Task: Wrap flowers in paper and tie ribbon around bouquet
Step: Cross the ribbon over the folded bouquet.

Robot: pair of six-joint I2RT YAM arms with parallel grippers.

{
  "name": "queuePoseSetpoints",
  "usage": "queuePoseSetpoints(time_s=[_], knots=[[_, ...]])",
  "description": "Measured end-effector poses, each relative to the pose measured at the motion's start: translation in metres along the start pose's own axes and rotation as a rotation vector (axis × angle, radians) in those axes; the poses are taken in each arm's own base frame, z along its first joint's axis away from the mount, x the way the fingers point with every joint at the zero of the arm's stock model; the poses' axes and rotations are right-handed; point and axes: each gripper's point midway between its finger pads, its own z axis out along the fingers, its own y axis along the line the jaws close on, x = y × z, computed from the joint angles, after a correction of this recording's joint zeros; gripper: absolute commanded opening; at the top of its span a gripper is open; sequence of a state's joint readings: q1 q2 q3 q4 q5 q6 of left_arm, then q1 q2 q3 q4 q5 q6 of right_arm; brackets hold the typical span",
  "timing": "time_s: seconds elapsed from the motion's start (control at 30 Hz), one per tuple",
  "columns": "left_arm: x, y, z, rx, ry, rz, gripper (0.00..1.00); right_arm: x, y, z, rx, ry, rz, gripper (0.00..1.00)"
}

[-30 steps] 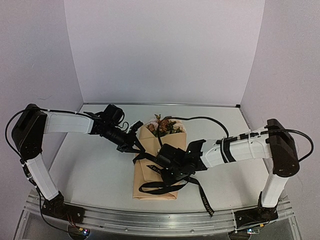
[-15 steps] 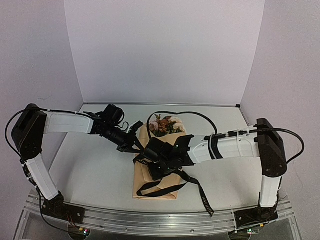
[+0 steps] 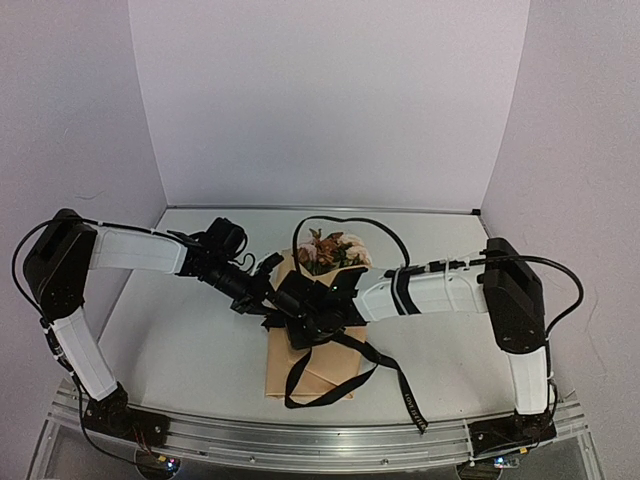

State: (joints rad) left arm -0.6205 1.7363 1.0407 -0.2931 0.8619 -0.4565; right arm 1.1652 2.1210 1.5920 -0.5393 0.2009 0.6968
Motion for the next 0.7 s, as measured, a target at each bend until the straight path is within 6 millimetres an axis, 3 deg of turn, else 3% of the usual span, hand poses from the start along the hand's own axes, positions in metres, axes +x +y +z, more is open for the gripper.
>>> queuePoseSetpoints(time_s=[0.17, 0.27, 0.47, 0.57, 0.7], knots=[[0.004, 0.004, 0.001, -0.003, 0.005, -0.035, 0.01, -0.013, 0.003, -0.001, -0.006, -0.033, 0.029, 0.27], [0.003, 0.004, 0.001, -0.004, 0.0, -0.043, 0.1, -0.013, 0.005, -0.001, -0.012, -0.037, 0.029, 0.31], [0.0, 0.008, 0.001, -0.025, -0.014, -0.053, 0.25, 0.006, -0.008, -0.001, -0.013, -0.008, 0.023, 0.39], [0.0, 0.011, 0.001, -0.035, -0.017, -0.053, 0.26, 0.008, -0.012, -0.01, -0.027, -0.009, 0.026, 0.44], [0.001, 0.013, 0.001, -0.043, -0.019, -0.055, 0.23, -0.004, -0.011, -0.035, -0.065, -0.05, 0.035, 0.51]])
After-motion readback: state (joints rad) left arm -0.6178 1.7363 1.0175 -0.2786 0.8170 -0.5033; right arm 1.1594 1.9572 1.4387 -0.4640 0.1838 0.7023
